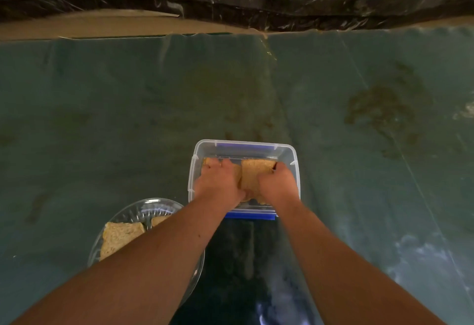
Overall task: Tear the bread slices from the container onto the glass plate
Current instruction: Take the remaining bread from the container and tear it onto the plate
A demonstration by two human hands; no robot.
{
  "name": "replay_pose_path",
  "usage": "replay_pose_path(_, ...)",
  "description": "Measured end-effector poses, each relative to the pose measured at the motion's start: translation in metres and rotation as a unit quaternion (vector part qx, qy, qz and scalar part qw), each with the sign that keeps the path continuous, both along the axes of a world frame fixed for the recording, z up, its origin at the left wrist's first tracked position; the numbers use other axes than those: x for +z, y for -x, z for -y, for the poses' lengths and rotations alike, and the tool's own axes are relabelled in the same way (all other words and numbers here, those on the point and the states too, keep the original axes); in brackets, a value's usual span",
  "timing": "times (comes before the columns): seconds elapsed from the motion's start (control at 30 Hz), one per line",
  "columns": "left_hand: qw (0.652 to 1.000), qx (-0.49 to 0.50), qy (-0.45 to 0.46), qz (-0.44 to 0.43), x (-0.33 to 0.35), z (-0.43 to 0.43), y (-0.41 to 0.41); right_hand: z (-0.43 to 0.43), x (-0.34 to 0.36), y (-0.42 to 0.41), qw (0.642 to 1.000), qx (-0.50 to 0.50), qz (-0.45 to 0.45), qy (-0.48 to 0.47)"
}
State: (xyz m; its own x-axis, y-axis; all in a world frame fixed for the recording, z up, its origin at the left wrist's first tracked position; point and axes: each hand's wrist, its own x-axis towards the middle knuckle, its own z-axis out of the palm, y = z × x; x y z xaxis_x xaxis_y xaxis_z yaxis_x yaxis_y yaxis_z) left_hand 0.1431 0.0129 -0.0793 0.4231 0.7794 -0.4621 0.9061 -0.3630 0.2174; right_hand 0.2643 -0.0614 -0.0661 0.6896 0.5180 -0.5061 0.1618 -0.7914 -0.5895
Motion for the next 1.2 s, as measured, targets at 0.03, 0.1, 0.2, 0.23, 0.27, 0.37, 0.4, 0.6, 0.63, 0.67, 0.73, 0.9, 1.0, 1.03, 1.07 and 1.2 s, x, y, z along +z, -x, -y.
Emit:
replay_pose_path(0.03, 1.0, 0.012, 0.018, -0.011, -0.003, 0.001, -0.002, 0.001, 0.001, -0.003, 1.0, -0.001, 0.007, 0.002)
replay_pose_path(0.1, 0.998, 0.032, 0.038, -0.029, -0.008, 0.003, -0.005, 0.003, 0.003, -0.008, 1.0, -0.002, 0.013, -0.005)
replay_pose_path(0.2, 0.997, 0.026, 0.032, -0.058, -0.013, 0.001, -0.008, 0.007, 0.005, -0.012, 1.0, 0.008, 0.013, -0.009)
replay_pose_path(0.23, 0.997, 0.023, 0.033, -0.064, -0.012, -0.001, -0.01, 0.008, 0.005, -0.012, 1.0, 0.009, 0.011, -0.007)
replay_pose_path(0.27, 0.997, 0.024, 0.035, -0.067, -0.012, -0.003, -0.011, 0.009, 0.005, -0.012, 1.0, 0.011, 0.01, -0.006)
replay_pose_path(0.37, 0.998, 0.034, 0.031, -0.053, -0.008, -0.008, -0.012, 0.009, 0.004, -0.008, 1.0, 0.013, 0.016, -0.007)
replay_pose_path(0.4, 0.998, 0.032, 0.025, -0.046, -0.007, -0.01, -0.011, 0.009, 0.004, -0.006, 1.0, 0.009, 0.016, -0.01)
replay_pose_path(0.6, 0.999, 0.03, 0.008, -0.021, -0.007, -0.012, -0.004, 0.005, 0.005, 0.005, 1.0, -0.022, -0.005, -0.012)
replay_pose_path(0.63, 0.999, 0.037, 0.006, -0.015, -0.007, -0.012, -0.004, 0.005, 0.005, 0.005, 1.0, -0.024, 0.002, -0.015)
replay_pose_path(0.67, 0.999, 0.045, 0.008, -0.011, -0.008, -0.011, -0.005, 0.005, 0.006, 0.005, 0.999, -0.024, 0.011, -0.02)
replay_pose_path(0.73, 0.998, 0.055, 0.019, -0.015, -0.009, -0.01, -0.006, 0.006, 0.008, 0.003, 0.999, -0.019, 0.031, -0.036)
replay_pose_path(0.9, 0.998, 0.054, 0.009, -0.034, -0.012, -0.007, -0.007, 0.011, 0.017, -0.001, 0.997, 0.021, 0.065, -0.048)
replay_pose_path(1.0, 0.998, 0.056, -0.006, -0.03, -0.012, -0.006, -0.007, 0.013, 0.019, -0.001, 0.996, 0.036, 0.063, -0.048)
replay_pose_path(1.03, 0.998, 0.06, -0.006, -0.024, -0.01, -0.006, -0.007, 0.012, 0.019, 0.0, 0.996, 0.038, 0.063, -0.047)
replay_pose_path(1.07, 0.998, 0.067, -0.002, -0.014, -0.009, -0.006, -0.007, 0.013, 0.018, 0.0, 0.996, 0.039, 0.063, -0.045)
replay_pose_path(1.2, 0.992, 0.114, 0.013, 0.05, -0.001, -0.011, -0.005, 0.012, 0.016, 0.006, 0.996, 0.046, 0.063, -0.044)
